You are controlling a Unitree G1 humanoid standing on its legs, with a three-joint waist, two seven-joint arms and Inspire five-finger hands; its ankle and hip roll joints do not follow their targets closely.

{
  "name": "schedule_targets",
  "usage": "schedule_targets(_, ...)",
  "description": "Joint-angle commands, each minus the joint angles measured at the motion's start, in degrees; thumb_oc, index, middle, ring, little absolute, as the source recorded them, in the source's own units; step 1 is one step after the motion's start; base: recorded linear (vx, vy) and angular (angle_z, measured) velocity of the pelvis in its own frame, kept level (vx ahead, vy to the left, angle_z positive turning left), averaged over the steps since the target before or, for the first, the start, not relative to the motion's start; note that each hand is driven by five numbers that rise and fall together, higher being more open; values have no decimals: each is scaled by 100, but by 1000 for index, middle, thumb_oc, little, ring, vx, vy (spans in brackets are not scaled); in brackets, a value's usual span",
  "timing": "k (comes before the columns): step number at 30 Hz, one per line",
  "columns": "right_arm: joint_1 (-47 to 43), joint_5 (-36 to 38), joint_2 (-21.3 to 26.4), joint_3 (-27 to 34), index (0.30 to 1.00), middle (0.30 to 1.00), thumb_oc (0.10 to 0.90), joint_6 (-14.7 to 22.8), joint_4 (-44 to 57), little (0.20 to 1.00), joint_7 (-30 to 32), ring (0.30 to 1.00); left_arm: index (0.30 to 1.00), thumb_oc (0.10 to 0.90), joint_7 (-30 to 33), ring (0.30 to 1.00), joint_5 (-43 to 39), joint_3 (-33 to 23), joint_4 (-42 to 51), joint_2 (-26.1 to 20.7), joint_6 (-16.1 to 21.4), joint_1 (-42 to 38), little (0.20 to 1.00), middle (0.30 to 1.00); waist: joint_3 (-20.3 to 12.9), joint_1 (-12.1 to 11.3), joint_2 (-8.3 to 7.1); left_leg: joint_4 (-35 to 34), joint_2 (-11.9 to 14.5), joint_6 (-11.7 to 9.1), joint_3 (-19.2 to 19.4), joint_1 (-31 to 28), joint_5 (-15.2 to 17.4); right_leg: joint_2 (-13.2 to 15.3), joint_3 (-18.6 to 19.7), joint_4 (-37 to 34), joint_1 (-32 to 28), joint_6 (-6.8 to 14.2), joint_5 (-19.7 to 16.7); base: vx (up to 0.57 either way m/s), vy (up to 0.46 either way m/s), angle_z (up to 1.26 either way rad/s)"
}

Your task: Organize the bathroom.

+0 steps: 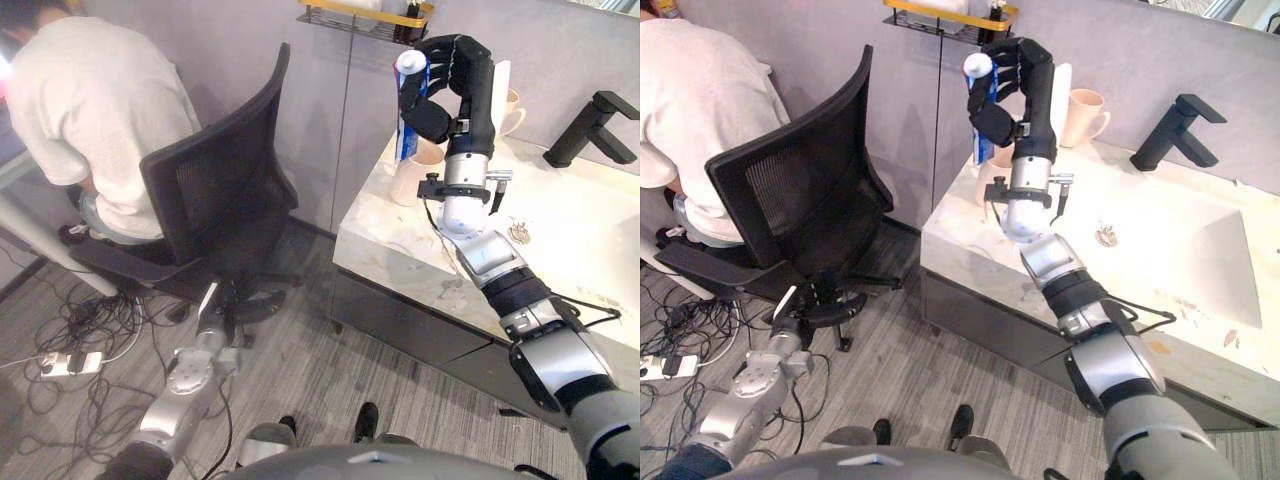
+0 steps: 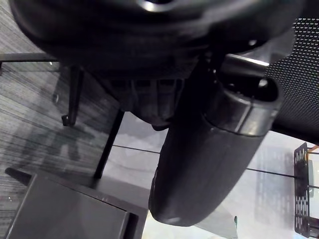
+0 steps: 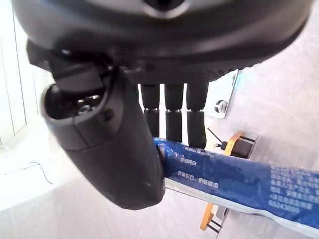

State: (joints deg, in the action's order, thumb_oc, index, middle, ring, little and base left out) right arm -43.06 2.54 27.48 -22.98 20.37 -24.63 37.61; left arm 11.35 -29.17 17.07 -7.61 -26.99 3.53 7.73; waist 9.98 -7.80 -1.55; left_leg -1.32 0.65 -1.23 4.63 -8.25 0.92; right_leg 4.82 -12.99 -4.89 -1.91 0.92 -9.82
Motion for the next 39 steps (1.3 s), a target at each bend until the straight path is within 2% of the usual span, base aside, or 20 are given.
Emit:
schedule_targets(1,-638,-189,515,427,300,300,400,746,-28,300,290,300,900,800,-45,900,-8,80,660,-247,681,-61,900,900,-395,-162,165,-260,291,-167,-164,409,-87,242,-218,243,-598,504,1098,0,0,0)
schedule_targets(10,-606,-266,731,562,300,300,400,815,-94,300,518,300,900,800,-118,900,-45,48,608,-291,712,14,900,900,-361,-112,211,-270,328,-200,-130,391,-108,231,-215,233,-593,491,1092,0,0,0)
schedule_targets(18,-749,-252,899,669,300,300,400,879,52,300,622,300,900,800,-76,900,-31,190,723,-292,662,-4,900,900,-381,-98,188,-145,356,-214,-127,373,-49,225,-216,330,-623,454,1171,0,0,0)
schedule_targets(24,-832,-86,1001,675,300,300,400,890,-36,300,477,300,900,800,-47,900,-26,225,666,-291,662,-23,900,900,-411,-117,153,-68,350,-223,-151,368,-10,217,-233,357,-668,430,1212,24,-16,0)
schedule_targets(29,-768,72,944,655,300,300,400,868,-185,300,331,300,900,800,-43,900,13,222,675,-282,631,-11,900,900,-395,-152,173,-24,359,-236,-182,410,-28,219,-273,375,-674,405,1227,3,-1,1)
schedule_targets(39,-581,-84,738,616,300,300,400,928,-310,300,381,300,900,800,-13,900,23,191,680,-291,656,42,900,900,-320,-195,251,-65,336,-247,-246,451,-84,246,-364,358,-657,394,1204,6,5,2)
